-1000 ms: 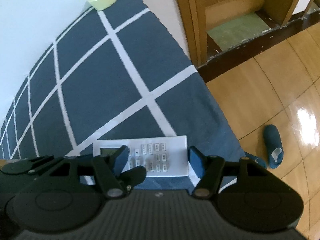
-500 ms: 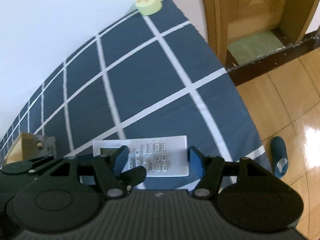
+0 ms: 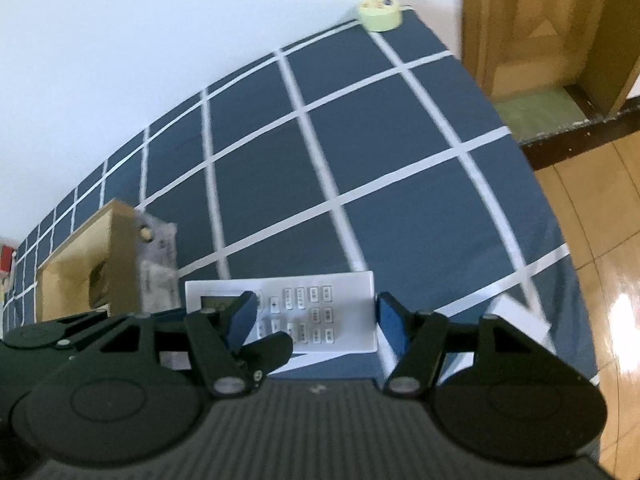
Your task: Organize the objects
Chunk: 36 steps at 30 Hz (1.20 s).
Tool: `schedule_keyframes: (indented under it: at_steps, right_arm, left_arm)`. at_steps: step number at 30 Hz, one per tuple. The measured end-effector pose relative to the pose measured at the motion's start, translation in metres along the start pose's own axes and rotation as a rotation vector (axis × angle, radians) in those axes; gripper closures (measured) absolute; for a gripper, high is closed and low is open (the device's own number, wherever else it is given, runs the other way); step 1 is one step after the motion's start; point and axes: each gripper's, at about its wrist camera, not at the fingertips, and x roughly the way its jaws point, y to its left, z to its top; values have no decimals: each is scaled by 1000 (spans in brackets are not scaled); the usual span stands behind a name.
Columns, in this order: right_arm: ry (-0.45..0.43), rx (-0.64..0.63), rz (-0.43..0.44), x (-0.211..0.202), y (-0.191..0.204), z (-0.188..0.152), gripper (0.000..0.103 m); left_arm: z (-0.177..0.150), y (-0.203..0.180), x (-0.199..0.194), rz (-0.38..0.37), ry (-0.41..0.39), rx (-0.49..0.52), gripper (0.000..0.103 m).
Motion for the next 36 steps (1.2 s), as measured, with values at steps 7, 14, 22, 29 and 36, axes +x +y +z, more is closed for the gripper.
schedule_keyframes:
  at_steps: [7, 14, 22, 29, 36]
  right_arm:
    - [-10, -48, 17, -4, 67, -23, 38]
    - [-14, -92, 36, 0, 132, -43, 38]
    - [-18, -136, 48, 11, 200, -61, 38]
    - [-20, -175, 55, 26, 246, -68, 38]
    - [-9, -217, 56, 50, 287, -58, 38]
  left_arm:
    - [-28, 52, -37, 15, -32, -35, 31]
    - [-55, 109, -68, 37, -59, -71, 31]
    - [-76, 167, -93, 49, -84, -108, 31]
    - [-83, 214, -107, 55, -104, -141, 31]
    - [-78, 257, -108, 53, -114, -183, 31]
